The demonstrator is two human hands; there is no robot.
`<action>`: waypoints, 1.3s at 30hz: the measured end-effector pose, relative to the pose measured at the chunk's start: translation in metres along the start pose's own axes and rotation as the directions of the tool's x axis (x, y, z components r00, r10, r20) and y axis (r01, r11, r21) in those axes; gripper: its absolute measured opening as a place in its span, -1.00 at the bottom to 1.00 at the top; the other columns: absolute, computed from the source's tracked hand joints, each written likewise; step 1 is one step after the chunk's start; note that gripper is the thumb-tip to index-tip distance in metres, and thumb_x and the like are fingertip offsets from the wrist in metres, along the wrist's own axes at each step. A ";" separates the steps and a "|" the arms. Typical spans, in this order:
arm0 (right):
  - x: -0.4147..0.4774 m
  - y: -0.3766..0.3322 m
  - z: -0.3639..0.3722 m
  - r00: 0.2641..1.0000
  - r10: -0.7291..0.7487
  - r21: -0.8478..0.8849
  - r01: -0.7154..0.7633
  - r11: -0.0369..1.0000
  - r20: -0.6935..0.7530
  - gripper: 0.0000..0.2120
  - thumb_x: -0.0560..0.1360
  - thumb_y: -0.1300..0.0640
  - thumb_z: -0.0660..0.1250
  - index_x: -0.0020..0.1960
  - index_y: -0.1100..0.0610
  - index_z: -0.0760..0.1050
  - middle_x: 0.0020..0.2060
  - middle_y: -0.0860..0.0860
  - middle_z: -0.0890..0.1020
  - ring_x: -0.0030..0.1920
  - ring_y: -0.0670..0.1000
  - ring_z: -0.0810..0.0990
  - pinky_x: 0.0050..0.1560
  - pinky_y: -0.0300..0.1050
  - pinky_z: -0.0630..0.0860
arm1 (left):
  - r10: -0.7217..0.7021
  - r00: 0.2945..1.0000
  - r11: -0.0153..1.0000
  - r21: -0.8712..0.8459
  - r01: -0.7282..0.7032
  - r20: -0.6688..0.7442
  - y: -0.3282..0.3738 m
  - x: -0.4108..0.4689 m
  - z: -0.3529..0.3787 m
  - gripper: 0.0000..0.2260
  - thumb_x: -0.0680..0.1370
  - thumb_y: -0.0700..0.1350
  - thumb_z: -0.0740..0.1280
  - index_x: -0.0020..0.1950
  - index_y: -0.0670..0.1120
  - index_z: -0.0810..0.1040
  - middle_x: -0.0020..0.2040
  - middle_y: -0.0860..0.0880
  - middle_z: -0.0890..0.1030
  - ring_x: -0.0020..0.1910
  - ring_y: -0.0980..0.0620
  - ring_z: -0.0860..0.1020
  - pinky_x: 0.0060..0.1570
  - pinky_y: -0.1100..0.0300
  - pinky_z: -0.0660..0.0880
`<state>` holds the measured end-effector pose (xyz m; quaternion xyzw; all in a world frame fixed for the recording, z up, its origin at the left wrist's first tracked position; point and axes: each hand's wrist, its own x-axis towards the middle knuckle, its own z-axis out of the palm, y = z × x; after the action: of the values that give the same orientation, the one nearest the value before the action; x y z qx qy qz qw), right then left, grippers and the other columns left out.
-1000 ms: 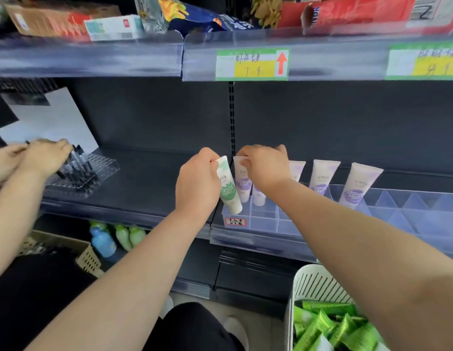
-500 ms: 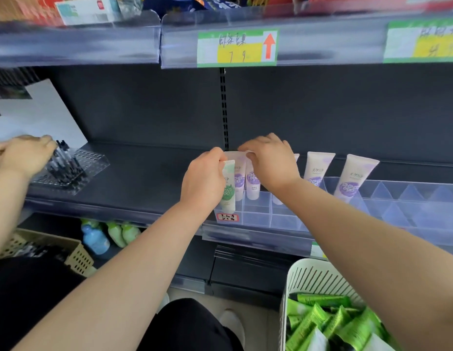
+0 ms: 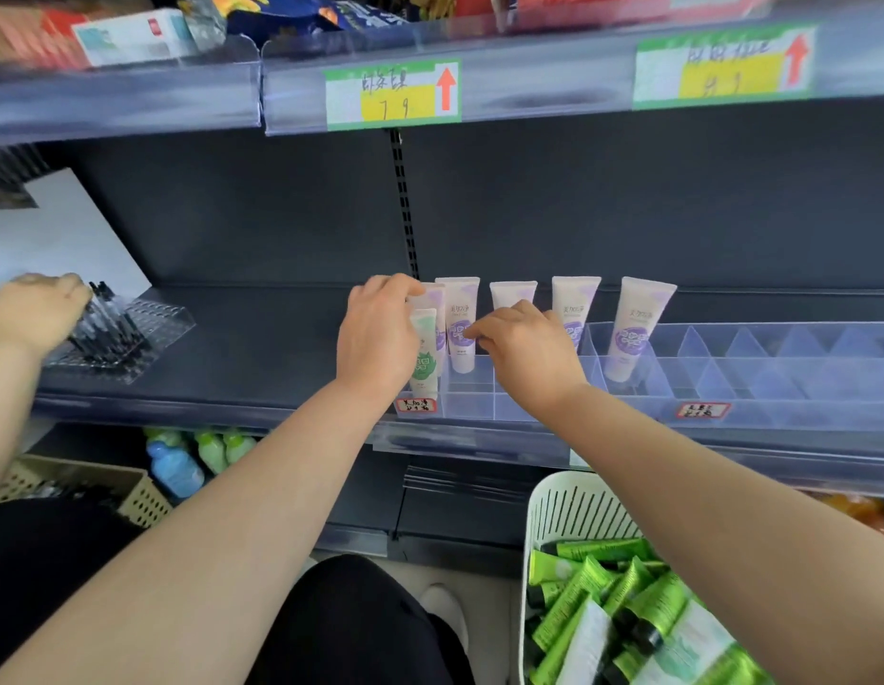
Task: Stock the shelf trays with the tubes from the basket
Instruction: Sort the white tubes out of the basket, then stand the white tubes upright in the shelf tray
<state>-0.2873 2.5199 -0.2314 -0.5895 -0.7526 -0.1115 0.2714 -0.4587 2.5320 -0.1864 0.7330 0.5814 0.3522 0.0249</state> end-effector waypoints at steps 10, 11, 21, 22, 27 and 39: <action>-0.070 0.030 -0.027 0.998 0.039 -0.086 -0.034 0.996 0.058 -0.76 0.50 0.22 0.33 0.11 0.01 0.60 -0.01 -0.01 0.66 0.03 0.12 0.53 -0.04 0.02 0.38 | 0.209 0.977 0.975 -0.088 -0.205 0.050 0.058 -0.043 0.016 -0.80 0.57 -0.23 0.25 0.13 -0.04 0.56 0.15 0.04 0.54 0.19 0.02 0.40 -0.05 0.19 0.37; -0.083 0.038 -0.030 0.996 0.054 -0.098 -0.047 0.994 0.070 -0.77 0.49 0.22 0.34 0.10 0.01 0.60 -0.01 -0.01 0.66 0.03 0.12 0.53 -0.03 0.03 0.38 | 0.227 0.971 0.970 -0.104 -0.219 0.079 0.064 -0.051 0.023 -0.81 0.57 -0.23 0.25 0.13 -0.04 0.57 0.14 0.03 0.54 0.19 0.01 0.40 -0.02 0.16 0.39; -0.229 0.119 -0.059 0.900 0.327 -0.257 -0.257 0.932 0.288 -0.77 0.51 0.10 0.31 0.13 -0.12 0.56 0.09 -0.12 0.60 0.13 0.04 0.49 0.03 -0.03 0.33 | 0.301 0.855 0.949 -0.218 -0.227 0.421 0.120 -0.137 0.109 -0.83 0.58 -0.17 0.29 0.15 0.00 0.54 0.19 0.06 0.52 0.22 0.05 0.42 0.09 0.17 0.38; -0.241 0.124 -0.059 0.873 0.353 -0.275 -0.268 0.923 0.336 -0.75 0.52 0.09 0.28 0.15 -0.14 0.54 0.11 -0.14 0.59 0.15 0.02 0.47 0.04 -0.04 0.32 | 0.299 0.826 0.953 -0.195 -0.232 0.478 0.123 -0.145 0.119 -0.83 0.58 -0.16 0.29 0.15 0.00 0.53 0.20 0.06 0.51 0.23 0.04 0.42 0.09 0.14 0.39; -0.288 0.135 -0.049 0.720 0.445 -0.294 -0.335 0.895 0.533 -0.69 0.53 0.16 0.24 0.20 -0.15 0.49 0.15 -0.15 0.55 0.18 -0.01 0.44 0.08 -0.04 0.36 | 0.193 0.665 0.977 -0.081 -0.196 0.722 0.121 -0.182 0.157 -0.80 0.57 -0.14 0.31 0.19 0.01 0.53 0.25 0.03 0.51 0.20 0.03 0.47 0.07 0.16 0.40; -0.328 0.143 -0.042 0.392 0.648 -0.537 -0.363 0.761 0.653 -0.66 0.51 0.19 0.15 0.28 0.09 0.37 0.20 0.04 0.51 0.24 0.10 0.41 0.16 0.02 0.41 | 0.139 0.372 0.925 0.014 -0.380 0.918 0.124 -0.218 0.211 -0.59 0.55 -0.24 0.28 0.38 0.04 0.40 0.30 -0.02 0.47 0.29 -0.05 0.39 0.21 0.00 0.44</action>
<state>-0.0886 2.2681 -0.3959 -0.8084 -0.5417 0.1446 -0.1790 -0.2569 2.3814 -0.3955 0.8855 0.3876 -0.1662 0.1950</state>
